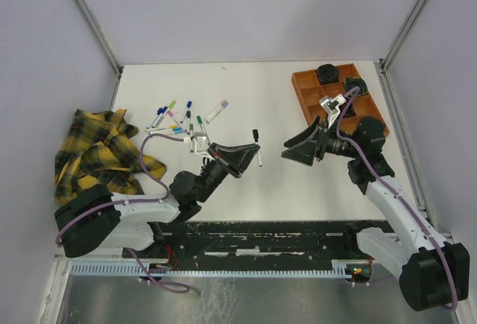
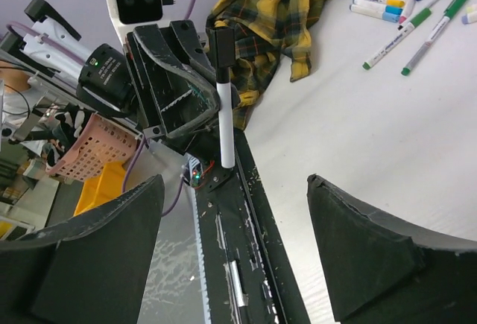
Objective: Open the pen caps
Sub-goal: Pick up the pen from the center of the board, then open the pen cap from the pen.
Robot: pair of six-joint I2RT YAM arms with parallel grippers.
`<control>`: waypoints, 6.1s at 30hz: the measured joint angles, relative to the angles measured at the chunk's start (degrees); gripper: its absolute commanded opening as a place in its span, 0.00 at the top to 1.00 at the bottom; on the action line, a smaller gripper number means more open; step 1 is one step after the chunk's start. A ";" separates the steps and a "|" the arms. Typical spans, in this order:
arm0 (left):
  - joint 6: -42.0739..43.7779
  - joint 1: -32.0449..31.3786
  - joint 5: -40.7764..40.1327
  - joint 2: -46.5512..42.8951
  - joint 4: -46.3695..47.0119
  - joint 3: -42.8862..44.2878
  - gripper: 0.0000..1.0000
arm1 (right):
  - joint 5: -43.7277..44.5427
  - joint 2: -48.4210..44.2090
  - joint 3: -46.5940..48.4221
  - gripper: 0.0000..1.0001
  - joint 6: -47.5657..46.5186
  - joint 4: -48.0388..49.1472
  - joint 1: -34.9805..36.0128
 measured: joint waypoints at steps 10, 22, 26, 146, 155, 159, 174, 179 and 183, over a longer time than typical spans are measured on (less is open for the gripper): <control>0.07 -2.69 -1.49 10.60 9.68 6.25 0.97 | 1.99 1.84 0.04 0.26 -5.90 -3.78 4.61; 0.04 -4.02 -1.46 15.78 12.74 9.84 0.97 | 2.86 3.13 0.13 0.50 -8.20 -5.62 7.80; 0.04 -4.22 -1.44 16.48 12.92 9.88 0.97 | 3.23 3.48 0.28 0.53 -8.17 -5.73 7.93; -8.48 4.81 21.11 6.88 -13.68 15.91 0.97 | -1.92 4.87 9.97 0.74 -25.81 -25.24 8.15; -8.85 4.79 20.24 7.19 -11.89 15.45 0.97 | -1.92 4.94 9.88 1.00 -25.83 -24.74 8.13; -8.76 4.68 19.30 6.97 -11.85 14.91 0.97 | -1.95 5.27 10.05 1.00 -27.15 -26.01 8.15; -8.04 21.84 13.51 1.33 -5.33 16.44 0.97 | -2.14 7.10 12.72 1.00 -30.38 -31.54 8.37; -8.07 21.84 12.94 -0.83 -7.06 17.35 0.97 | 2.36 7.08 14.75 1.00 -38.51 -41.05 8.37; -8.11 21.84 12.31 -1.68 -11.96 15.21 0.97 | 7.41 5.90 16.04 1.00 -43.87 -45.27 8.37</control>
